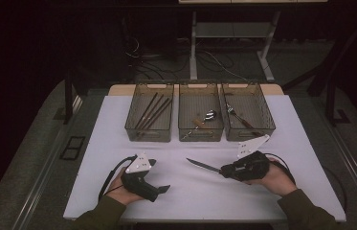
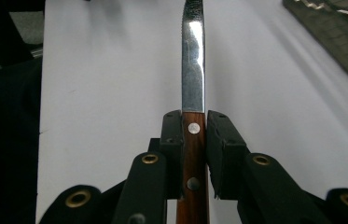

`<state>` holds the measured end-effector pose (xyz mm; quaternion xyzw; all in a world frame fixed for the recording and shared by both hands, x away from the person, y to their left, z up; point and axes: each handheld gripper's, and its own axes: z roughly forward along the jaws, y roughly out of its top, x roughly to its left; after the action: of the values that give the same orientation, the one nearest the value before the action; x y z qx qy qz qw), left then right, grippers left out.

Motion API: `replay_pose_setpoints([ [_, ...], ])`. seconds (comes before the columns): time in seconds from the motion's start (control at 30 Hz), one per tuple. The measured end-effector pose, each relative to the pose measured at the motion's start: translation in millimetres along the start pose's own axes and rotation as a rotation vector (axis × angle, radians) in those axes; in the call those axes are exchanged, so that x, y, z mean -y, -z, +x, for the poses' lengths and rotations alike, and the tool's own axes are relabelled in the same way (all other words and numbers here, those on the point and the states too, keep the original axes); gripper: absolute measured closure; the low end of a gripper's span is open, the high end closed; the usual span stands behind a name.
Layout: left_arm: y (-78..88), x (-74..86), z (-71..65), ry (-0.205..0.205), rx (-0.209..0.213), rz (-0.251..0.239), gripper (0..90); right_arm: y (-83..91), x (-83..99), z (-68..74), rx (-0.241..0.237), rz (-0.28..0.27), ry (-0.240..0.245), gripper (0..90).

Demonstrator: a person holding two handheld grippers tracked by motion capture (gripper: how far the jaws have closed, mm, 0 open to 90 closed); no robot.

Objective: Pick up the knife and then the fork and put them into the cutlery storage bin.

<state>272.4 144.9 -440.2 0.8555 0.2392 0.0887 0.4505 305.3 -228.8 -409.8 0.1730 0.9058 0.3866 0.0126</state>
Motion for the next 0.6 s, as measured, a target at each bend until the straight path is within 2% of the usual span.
replay_pose_setpoints([
  [0.07,0.0,0.0,0.1,-0.001,0.0,0.001,0.0,4.2,-1.0,-0.6,-0.004,-0.019,-0.035,77.4],
  [0.6,-0.4,0.1,0.7,-0.003,0.0,0.001,0.0,31.7,-4.9,-20.7,0.065,-0.082,-0.064,77.4],
])
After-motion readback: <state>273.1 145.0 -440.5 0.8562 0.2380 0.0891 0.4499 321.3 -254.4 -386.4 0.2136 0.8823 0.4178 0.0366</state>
